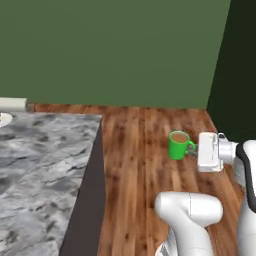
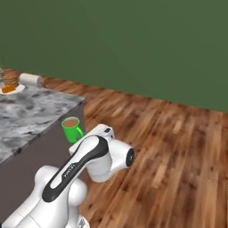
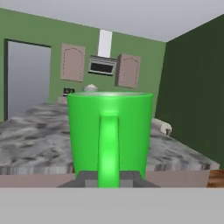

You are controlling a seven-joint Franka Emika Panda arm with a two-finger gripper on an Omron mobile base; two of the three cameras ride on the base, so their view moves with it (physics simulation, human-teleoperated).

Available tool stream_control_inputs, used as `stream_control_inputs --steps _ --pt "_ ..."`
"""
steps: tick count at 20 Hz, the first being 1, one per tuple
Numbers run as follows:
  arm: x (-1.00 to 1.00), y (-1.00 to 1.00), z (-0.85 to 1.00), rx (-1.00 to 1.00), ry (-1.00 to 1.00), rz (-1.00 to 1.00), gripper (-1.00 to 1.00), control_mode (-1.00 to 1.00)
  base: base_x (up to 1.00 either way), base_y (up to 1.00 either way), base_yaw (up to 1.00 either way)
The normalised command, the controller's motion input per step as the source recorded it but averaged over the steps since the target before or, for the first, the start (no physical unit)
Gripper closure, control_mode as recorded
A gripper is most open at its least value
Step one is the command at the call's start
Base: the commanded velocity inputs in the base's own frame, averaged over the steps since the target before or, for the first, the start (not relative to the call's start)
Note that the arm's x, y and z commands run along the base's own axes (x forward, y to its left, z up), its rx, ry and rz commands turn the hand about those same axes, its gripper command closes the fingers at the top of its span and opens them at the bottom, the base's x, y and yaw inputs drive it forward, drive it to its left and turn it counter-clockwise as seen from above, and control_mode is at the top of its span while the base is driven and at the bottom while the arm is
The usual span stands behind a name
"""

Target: Pick up the brewed coffee from the coffee machine and place it next to the breakfast plate on the dining counter.

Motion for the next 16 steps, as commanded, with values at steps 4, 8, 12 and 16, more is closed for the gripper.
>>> stream_control_inputs --steps 4,8,12,16 --pt "0.00 0.00 0.00 0.00 0.00 0.00 1.00 1.00 1.00 -0.50 0.34" --pt "0.00 0.00 0.00 0.00 0.00 0.00 1.00 1.00 1.00 -0.54 0.32" --pt "0.00 0.00 0.00 0.00 0.00 0.00 1.00 1.00 1.00 -0.66 0.30" --pt "0.00 0.00 0.00 0.00 0.00 0.00 1.00 1.00 1.00 -0.68 0.31"
